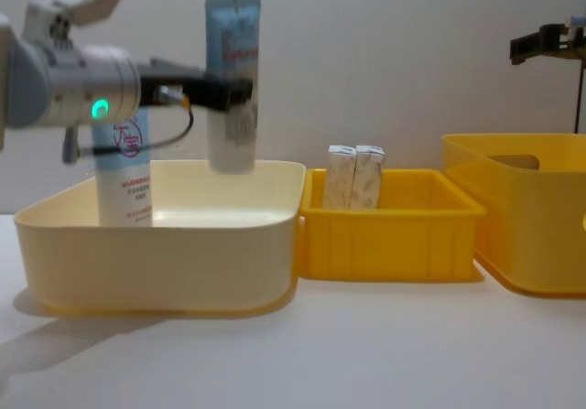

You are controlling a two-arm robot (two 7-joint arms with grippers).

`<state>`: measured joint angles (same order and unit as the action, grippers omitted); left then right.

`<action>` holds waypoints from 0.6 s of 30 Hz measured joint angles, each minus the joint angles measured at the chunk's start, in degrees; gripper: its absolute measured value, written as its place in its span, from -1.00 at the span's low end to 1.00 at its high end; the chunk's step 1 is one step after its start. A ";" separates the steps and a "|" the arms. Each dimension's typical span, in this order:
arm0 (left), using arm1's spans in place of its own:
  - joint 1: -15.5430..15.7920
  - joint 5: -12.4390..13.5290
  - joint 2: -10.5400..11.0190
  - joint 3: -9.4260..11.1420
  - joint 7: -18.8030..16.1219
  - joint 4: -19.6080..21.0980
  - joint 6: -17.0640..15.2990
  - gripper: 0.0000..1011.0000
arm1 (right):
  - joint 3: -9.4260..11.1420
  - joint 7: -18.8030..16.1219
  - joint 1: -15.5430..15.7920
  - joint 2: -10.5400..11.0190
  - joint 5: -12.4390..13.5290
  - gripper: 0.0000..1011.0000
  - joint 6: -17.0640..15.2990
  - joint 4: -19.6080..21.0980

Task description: Bimanual collaborative sorting of washing and personal care products

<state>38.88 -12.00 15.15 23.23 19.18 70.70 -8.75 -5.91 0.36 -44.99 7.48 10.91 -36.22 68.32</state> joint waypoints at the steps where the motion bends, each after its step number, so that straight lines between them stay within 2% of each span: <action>1: 0.36 -0.28 -0.10 -0.28 0.30 0.34 0.37 -0.37 | 0.00 0.00 0.00 0.00 0.00 0.98 0.00 0.00; 12: 3.32 -2.27 -1.21 -1.58 2.22 2.41 1.87 -0.37 | -0.60 -0.67 -0.72 0.28 -0.37 0.98 0.72 -0.65; 16: 4.18 -2.89 -1.59 -1.76 2.66 2.78 2.11 -0.37 | -1.67 -2.21 -1.87 0.81 -1.09 0.98 2.47 -1.58; 18: 4.60 -3.29 -1.82 -1.81 2.90 2.95 2.16 -0.37 | -2.83 -3.63 -2.91 1.29 -1.67 0.98 3.97 -2.52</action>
<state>43.48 -15.29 13.32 21.42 22.08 73.65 -6.60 -8.75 -3.27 -47.90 8.77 9.23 -32.25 65.80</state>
